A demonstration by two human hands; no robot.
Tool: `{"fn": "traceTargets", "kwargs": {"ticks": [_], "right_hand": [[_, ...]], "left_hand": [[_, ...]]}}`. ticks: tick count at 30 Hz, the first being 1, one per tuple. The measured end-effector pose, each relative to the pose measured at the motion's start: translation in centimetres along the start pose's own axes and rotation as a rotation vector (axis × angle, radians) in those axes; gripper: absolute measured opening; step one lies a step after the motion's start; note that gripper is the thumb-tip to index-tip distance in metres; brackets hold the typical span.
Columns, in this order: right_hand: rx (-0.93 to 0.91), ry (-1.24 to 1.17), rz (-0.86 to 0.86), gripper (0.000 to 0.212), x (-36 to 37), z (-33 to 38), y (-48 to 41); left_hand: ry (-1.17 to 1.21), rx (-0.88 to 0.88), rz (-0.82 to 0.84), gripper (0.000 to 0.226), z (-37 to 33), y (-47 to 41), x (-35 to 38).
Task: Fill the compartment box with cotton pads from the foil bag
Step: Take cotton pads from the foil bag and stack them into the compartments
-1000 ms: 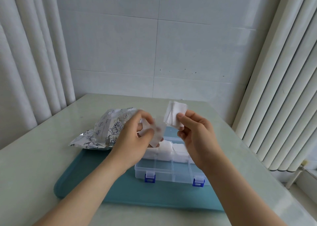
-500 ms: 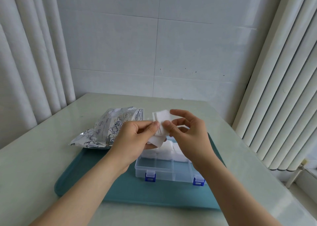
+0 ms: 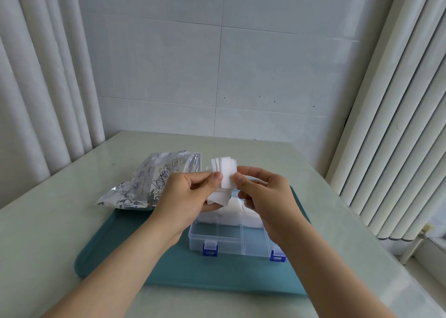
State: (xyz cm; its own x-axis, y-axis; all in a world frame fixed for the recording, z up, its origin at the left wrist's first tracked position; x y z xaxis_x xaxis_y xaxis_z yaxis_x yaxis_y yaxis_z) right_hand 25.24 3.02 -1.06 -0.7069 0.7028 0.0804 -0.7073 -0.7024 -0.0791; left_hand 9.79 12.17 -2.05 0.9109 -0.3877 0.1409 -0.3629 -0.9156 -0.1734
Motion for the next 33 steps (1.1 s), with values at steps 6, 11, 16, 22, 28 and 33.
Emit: {"fn": "traceTargets", "kwargs": {"ticks": [6, 11, 16, 22, 28, 33], "right_hand": [[-0.122, 0.125, 0.017, 0.013, 0.3, 0.9, 0.2], [-0.138, 0.086, 0.07, 0.014, 0.9, 1.5, 0.8], [-0.145, 0.063, 0.024, 0.013, 0.4, 1.6, 0.5], [-0.187, 0.108, 0.04, 0.022, 0.5, 2.1, 0.7], [-0.099, 0.068, 0.073, 0.014, 0.4, 1.3, 0.2], [-0.046, 0.008, 0.131, 0.018, 0.7, 0.7, -0.2]], "left_hand": [[0.042, -0.048, 0.038, 0.023, 0.1, 0.1, 0.3], [0.053, -0.053, 0.065, 0.029, 0.1, 0.1, 0.5], [0.065, -0.076, 0.092, 0.027, 0.1, 0.2, 0.7], [0.06, -0.064, 0.063, 0.026, 0.0, 0.1, 0.5], [0.05, -0.052, 0.037, 0.025, -0.2, 0.1, 0.3], [0.045, -0.053, 0.027, 0.024, -0.4, 0.2, 0.4]]}}
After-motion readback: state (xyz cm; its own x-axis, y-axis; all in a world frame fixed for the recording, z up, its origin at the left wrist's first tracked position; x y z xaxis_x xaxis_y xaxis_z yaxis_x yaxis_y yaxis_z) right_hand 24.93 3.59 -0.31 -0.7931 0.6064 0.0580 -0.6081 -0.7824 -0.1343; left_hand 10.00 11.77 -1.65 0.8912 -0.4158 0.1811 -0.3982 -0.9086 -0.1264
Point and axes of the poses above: each hand's wrist, its own y-axis away from the middle knuckle, its own x-axis out of the palm, z = x × y, the point moved 9 cm from there along -y, towards the middle knuckle, and after that the axes turned 11 degrees about -z, right-handed, at the moved point
